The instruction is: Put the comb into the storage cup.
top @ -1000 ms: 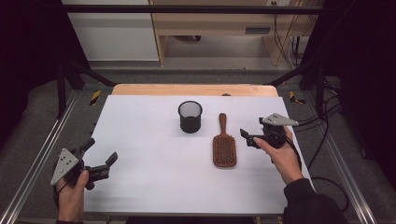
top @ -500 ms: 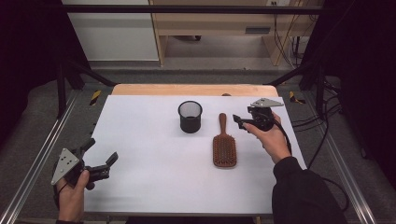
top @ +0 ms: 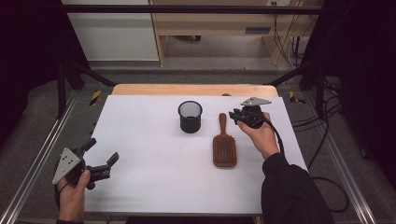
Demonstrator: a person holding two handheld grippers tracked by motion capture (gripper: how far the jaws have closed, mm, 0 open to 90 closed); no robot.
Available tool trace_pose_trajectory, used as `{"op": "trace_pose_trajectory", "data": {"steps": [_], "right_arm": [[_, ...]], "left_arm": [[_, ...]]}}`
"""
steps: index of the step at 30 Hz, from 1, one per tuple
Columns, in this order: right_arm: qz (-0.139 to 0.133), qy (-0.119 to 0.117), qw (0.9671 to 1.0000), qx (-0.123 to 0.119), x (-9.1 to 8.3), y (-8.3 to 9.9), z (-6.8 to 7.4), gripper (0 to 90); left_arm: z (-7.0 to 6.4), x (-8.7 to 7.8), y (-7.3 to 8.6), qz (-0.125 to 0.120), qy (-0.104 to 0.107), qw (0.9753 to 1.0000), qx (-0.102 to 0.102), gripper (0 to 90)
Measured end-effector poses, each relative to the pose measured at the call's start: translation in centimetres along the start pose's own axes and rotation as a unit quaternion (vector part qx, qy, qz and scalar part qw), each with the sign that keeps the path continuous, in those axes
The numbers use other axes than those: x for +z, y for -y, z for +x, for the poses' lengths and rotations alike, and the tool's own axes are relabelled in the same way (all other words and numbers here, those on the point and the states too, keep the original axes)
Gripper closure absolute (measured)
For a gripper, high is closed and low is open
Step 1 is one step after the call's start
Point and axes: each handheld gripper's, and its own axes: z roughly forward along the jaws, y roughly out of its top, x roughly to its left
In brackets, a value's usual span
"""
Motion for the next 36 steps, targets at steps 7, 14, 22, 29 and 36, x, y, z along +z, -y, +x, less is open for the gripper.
{"op": "trace_pose_trajectory", "data": {"steps": [7, 14, 22, 29, 36], "right_arm": [[0.012, -0.019, 0.9997, -0.009, 1.4, 0.5, 0.3, 89.3], [0.037, -0.037, 0.9985, -0.02, 3.4, 1.3, 0.9, 90.0], [0.071, -0.048, 0.9959, -0.029, 5.4, 2.2, 1.8, 90.0], [0.095, -0.038, 0.9933, -0.054, 6.3, 2.7, 2.2, 90.0], [0.111, -0.031, 0.9907, -0.072, 6.6, 2.9, 2.3, 90.0]], "left_arm": [[0.0, 0.1, -0.1, 0.001, -0.005, 1.0, 0.006, 0.9], [0.1, 0.0, -0.1, 0.001, -0.009, 1.0, 0.003, 1.3], [-0.1, 0.2, 0.0, 0.003, -0.001, 1.0, 0.004, 1.2], [0.0, 0.2, 0.0, 0.003, -0.001, 1.0, 0.003, 1.2], [0.0, 0.2, 0.0, 0.004, -0.001, 1.0, 0.004, 1.2]]}}
